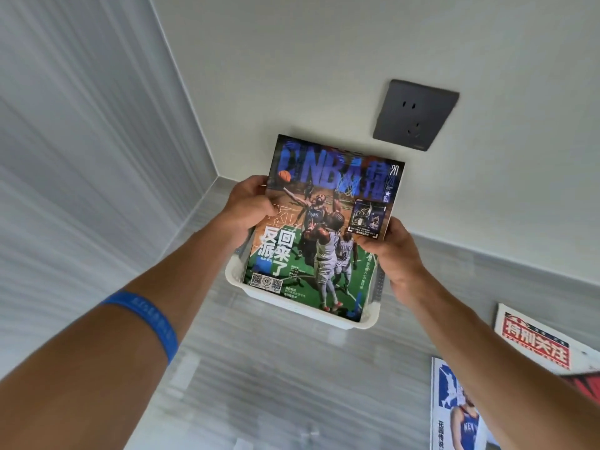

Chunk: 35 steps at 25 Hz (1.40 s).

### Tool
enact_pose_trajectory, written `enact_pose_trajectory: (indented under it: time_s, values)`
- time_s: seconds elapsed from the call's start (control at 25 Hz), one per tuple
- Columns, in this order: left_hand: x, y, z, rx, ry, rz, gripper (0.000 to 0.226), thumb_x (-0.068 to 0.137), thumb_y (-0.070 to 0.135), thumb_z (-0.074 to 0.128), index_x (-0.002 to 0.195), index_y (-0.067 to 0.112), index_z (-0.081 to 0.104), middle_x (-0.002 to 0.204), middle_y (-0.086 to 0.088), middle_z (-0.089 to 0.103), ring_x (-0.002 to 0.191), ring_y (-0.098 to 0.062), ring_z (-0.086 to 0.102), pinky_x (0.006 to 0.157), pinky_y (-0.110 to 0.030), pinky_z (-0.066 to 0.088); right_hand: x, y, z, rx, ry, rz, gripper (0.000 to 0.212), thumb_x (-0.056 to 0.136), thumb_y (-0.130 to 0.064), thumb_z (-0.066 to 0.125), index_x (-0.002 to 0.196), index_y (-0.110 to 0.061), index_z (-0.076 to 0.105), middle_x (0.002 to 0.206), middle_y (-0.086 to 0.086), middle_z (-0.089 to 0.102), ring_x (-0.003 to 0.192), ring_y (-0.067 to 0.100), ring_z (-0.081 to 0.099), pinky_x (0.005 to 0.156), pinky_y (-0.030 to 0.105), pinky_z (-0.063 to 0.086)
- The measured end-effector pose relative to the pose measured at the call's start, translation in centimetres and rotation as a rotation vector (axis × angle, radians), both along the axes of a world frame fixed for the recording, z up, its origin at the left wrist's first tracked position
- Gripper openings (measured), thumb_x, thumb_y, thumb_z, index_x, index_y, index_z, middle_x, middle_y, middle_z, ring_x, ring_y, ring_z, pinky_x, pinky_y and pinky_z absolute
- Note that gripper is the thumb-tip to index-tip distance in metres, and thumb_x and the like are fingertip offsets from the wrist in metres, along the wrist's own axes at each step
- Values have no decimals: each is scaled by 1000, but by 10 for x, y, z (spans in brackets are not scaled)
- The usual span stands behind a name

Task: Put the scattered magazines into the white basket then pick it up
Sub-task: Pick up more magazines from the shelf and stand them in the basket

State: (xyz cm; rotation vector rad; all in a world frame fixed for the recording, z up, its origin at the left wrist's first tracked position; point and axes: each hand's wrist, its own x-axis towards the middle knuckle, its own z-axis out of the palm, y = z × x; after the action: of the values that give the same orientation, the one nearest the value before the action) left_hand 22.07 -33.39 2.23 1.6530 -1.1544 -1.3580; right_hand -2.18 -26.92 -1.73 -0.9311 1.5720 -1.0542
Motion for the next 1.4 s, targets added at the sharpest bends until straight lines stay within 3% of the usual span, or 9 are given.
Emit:
enact_pose_trajectory:
  time_s: [0.2, 0.32, 0.6, 0.8, 0.92, 1.04, 1.2, 1.32, 1.4]
  values:
    - [12, 22, -2, -251, 183, -14, 63, 75, -22, 61, 115, 26, 60, 109, 0, 68, 93, -9, 67, 64, -18, 54, 9, 20, 2, -262, -51, -25, 48, 81, 7, 69, 116, -23, 60, 95, -14, 74, 87, 2, 68, 72, 12, 52]
    - [13, 21, 8, -352, 182, -57, 63, 76, -19, 63, 117, 29, 60, 109, 5, 67, 95, -6, 66, 73, -22, 56, 9, 20, 13, -373, -77, -8, 57, 80, 15, 64, 120, -26, 56, 102, -11, 72, 98, 10, 66, 85, 23, 54]
    - [-6, -5, 22, -281, -47, -46, 50, 88, -9, 59, 121, 28, 55, 106, 9, 65, 92, -1, 63, 79, -19, 56, -4, -16, 28, -209, -5, 48, 69, 71, 24, 62, 119, -25, 52, 94, -9, 71, 93, 8, 69, 90, 39, 58]
    - [6, -10, 15, -148, -91, -136, 55, 88, 3, 64, 124, 39, 44, 101, 16, 65, 92, 5, 59, 69, -17, 40, -5, -19, 18, -222, -3, 106, 69, 73, 19, 59, 126, -23, 49, 99, -13, 71, 98, 5, 69, 77, 26, 60]
    - [5, -6, 4, -91, -105, -174, 59, 84, -4, 65, 127, 33, 47, 110, 4, 65, 101, -9, 63, 75, -23, 54, -12, -23, 18, -114, -8, 117, 61, 82, 13, 63, 126, -25, 47, 107, -7, 69, 94, 2, 70, 79, 31, 61]
    - [1, 3, -10, -56, -106, -170, 55, 83, -9, 64, 119, 32, 52, 110, 3, 66, 102, -13, 65, 77, -26, 55, -13, -20, 12, -53, 42, 151, 58, 83, 17, 61, 128, -16, 45, 107, -3, 67, 78, -9, 70, 59, 12, 56]
    - [3, 7, -15, -75, -172, -118, 54, 81, -10, 63, 120, 28, 58, 111, 3, 68, 97, -17, 67, 84, -45, 57, -13, -18, -1, -53, 45, 147, 55, 87, 11, 59, 128, -22, 44, 108, -7, 67, 90, -2, 67, 72, 21, 59]
    - [0, 17, -10, -77, -269, -78, 54, 83, -7, 58, 129, 21, 54, 131, -2, 60, 90, -13, 64, 76, -37, 58, -15, -18, 4, -38, 82, 145, 57, 88, 2, 65, 133, -26, 43, 106, -11, 66, 84, -5, 67, 63, 13, 53]
    - [-10, 38, -6, -213, -426, -13, 58, 85, -2, 58, 138, 19, 47, 139, -6, 52, 103, -20, 62, 84, -35, 55, -22, -5, 10, -5, 51, 92, 67, 88, -10, 72, 143, -24, 37, 116, -6, 62, 89, 0, 68, 63, 13, 53]
